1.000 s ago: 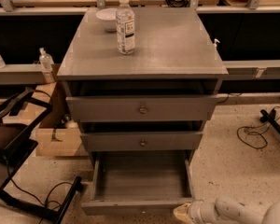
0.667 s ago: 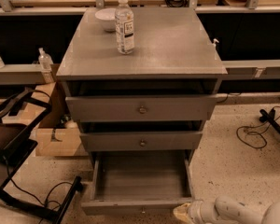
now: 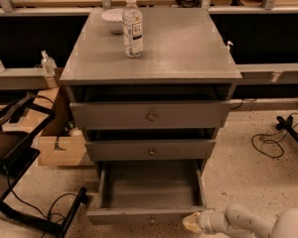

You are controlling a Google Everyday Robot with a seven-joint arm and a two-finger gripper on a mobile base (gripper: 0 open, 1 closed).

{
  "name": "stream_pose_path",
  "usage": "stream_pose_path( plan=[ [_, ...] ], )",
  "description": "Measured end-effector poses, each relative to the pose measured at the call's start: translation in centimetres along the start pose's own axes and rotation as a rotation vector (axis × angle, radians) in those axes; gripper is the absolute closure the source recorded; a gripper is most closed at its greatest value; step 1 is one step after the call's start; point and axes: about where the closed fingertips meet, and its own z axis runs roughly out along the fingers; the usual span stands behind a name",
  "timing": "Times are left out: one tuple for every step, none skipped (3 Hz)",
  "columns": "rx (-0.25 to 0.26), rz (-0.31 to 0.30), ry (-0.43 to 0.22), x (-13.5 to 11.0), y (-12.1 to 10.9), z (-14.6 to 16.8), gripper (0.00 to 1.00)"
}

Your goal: Close bottom drawer

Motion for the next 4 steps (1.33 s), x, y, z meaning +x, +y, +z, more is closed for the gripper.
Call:
stream_pose_path(
  plan=[
    [-0.008,-0.012,0.018,-1.4,-1.1,1.6,1.0],
    [-0.009,-0.013,0.02,-1.5,-1.1,1.7,1.0],
    [-0.02,-0.029,0.05,-3.5,-2.8,4.0,1.0],
    [-0.021,-0.03,0.053,-3.6,-2.8,4.2,1.0]
  ],
)
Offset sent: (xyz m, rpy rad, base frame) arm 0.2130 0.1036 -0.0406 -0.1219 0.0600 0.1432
